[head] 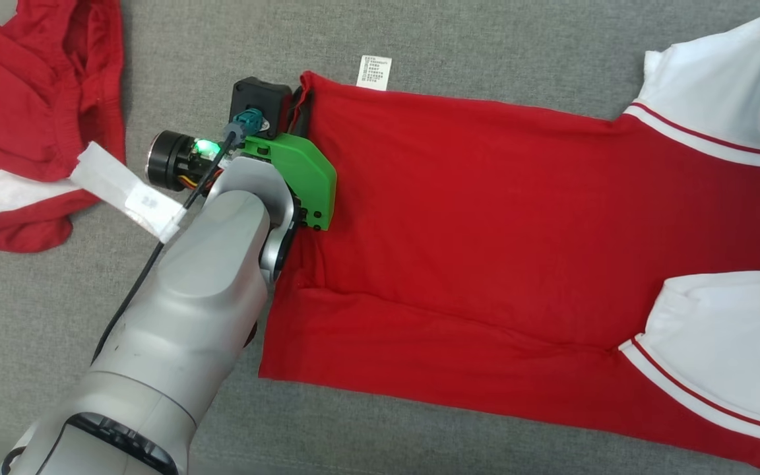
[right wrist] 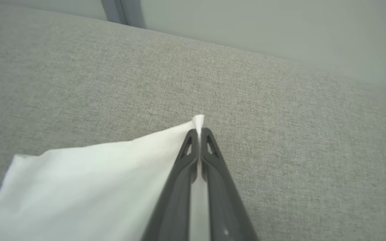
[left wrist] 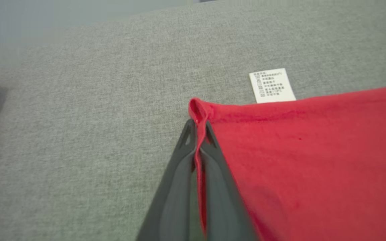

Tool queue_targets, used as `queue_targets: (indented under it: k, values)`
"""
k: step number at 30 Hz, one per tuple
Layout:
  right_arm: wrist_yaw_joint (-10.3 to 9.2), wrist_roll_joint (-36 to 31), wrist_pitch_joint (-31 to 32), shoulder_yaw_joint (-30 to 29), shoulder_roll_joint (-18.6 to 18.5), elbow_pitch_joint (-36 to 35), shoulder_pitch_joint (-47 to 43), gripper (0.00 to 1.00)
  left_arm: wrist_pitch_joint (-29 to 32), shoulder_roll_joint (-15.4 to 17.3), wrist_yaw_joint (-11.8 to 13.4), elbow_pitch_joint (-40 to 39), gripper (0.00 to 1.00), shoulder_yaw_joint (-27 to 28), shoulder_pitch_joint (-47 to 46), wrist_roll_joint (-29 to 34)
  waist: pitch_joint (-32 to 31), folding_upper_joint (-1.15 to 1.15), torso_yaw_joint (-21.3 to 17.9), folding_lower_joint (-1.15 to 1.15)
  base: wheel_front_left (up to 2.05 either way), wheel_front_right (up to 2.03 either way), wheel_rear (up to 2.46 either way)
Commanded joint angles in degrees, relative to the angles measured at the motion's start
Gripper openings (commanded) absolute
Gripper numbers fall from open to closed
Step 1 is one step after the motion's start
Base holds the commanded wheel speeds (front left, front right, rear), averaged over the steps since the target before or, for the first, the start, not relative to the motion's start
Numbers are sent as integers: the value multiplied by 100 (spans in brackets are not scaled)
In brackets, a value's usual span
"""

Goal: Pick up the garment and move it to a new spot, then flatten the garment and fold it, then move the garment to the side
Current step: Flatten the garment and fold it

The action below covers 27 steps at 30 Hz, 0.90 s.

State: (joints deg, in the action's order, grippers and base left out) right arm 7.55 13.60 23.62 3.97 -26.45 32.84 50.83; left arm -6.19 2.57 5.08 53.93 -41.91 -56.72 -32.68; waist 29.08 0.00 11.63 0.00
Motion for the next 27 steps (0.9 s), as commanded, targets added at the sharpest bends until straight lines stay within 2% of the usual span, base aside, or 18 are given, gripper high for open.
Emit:
queue_targets:
  k: [1,9,20,27]
  values:
    - [-13,-3,-147,-37,13,-74,-100,0,-102,61,38,73,0,43,-73,-36,-142,0,-99,0,0,0,0]
    - [-13,695,-563,-118,308,-681,-627,0,-599,193,-76,331,0,49,152,-50,-647,0,-371,0,0,0,0]
    - [-12,1488,195,-150,199,-2270,-2340,0,-904,490,-198,-123,0,-46,972,184,-1279,0,-675,0,0,0,0]
    - [-12,1841,635,-520,262,-3401,-3444,0,-900,790,-189,-1052,0,134,1574,488,-1496,0,-839,0,0,0,0]
